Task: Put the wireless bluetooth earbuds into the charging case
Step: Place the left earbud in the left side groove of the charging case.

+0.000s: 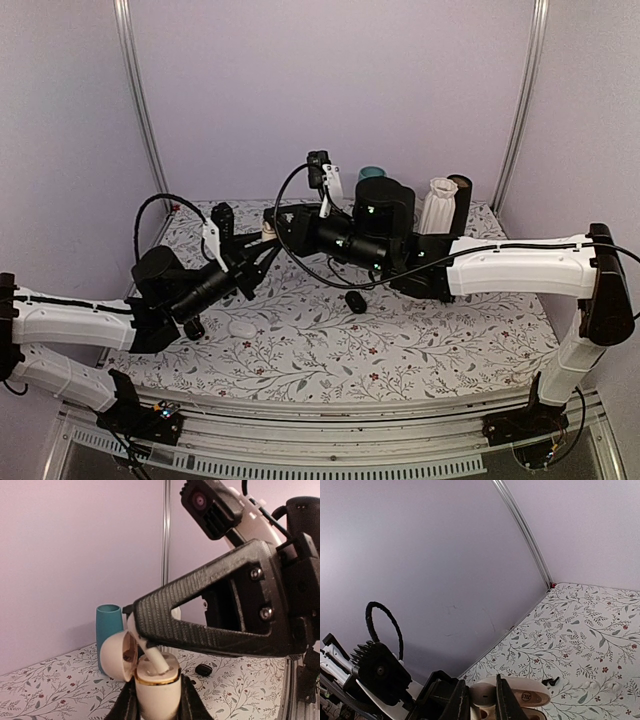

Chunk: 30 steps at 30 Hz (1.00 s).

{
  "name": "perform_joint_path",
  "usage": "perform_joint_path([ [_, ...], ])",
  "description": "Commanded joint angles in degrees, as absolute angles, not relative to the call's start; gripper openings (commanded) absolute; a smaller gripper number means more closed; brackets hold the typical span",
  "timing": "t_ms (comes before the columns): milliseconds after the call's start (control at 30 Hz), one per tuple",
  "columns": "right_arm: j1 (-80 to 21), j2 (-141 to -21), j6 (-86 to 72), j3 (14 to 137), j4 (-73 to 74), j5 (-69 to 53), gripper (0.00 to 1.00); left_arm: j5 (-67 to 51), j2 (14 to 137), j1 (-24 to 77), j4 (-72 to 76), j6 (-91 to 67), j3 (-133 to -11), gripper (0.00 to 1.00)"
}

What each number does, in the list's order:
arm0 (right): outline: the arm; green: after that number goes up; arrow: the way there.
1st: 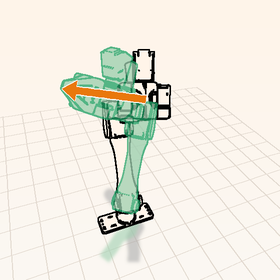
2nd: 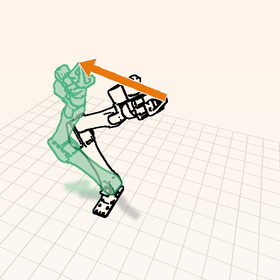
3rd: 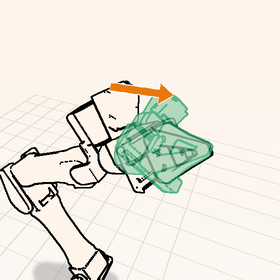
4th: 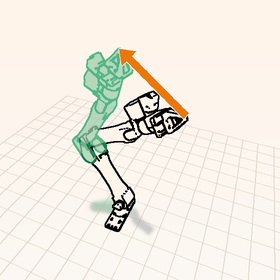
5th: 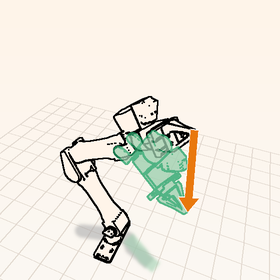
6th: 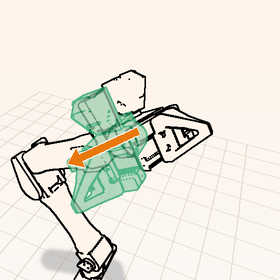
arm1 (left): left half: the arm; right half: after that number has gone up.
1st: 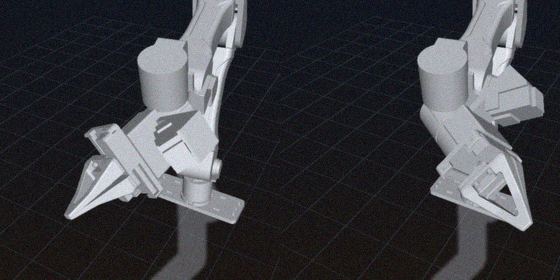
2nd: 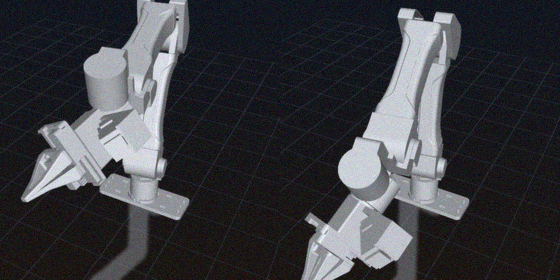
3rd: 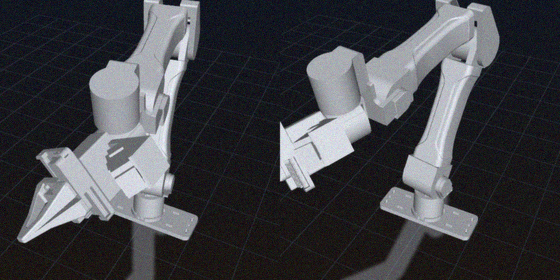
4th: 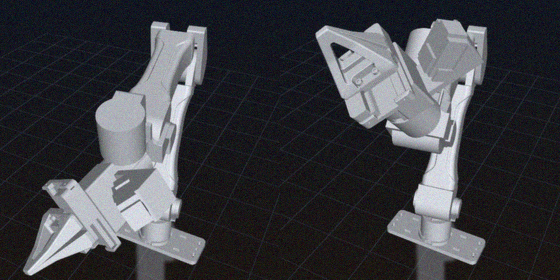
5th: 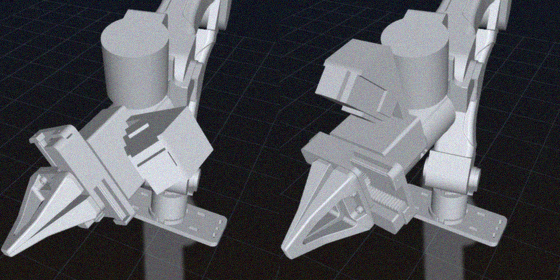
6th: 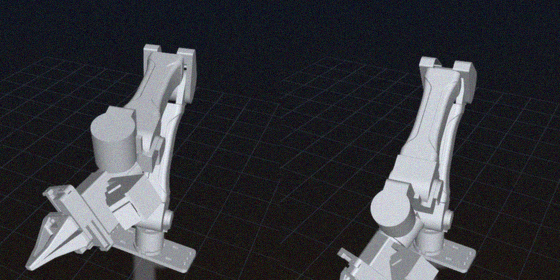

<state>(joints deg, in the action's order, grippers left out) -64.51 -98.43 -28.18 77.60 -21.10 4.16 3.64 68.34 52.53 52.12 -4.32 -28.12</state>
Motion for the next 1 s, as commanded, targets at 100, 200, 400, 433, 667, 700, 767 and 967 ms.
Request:
perform_joint_path([
  [100,-65.19,-99.05,-25.88,76.82,-19.77,3.28,0.15,1.29,65.15,53.32,51.81,-1.99,-28.54,0.0],
  [200,-65.15,-99.03,-24.74,76.86,-19.95,2.04,0.15,-0.16,64.88,53.25,50.53,-1.63,-28.72,0.0],
  [400,-65.16,-98.9,-23.03,76.99,-19.94,0.17,0.15,-1.64,65.19,53.09,47.86,-1.19,-30.06,0.0],
  [433,-65.13,-99.0,-23.01,76.99,-19.94,0.04,0.15,-1.1,65.29,53.13,48.08,-1.6,-30.06,0.0],
  [667,-65.13,-99.55,-24.1,76.83,-20.04,-0.84,0.15,1.14,65.04,52.68,50.4,-3.72,-30.37,0.0],
  [700,-65.14,-99.64,-24.29,76.82,-20.12,-1.02,0.15,1.24,64.98,52.7,50.44,-3.85,-30.62,0.0],
  [767,-65.13,-99.8,-24.55,76.73,-20.17,-1.1,0.15,1.27,64.92,52.59,50.72,-4.16,-30.95,0.0],
  [967,-65.16,-99.45,-24.85,76.02,-20.65,-0.62,0.15,1.98,64.78,52.62,51.45,-5.54,-31.46,0.0],
])
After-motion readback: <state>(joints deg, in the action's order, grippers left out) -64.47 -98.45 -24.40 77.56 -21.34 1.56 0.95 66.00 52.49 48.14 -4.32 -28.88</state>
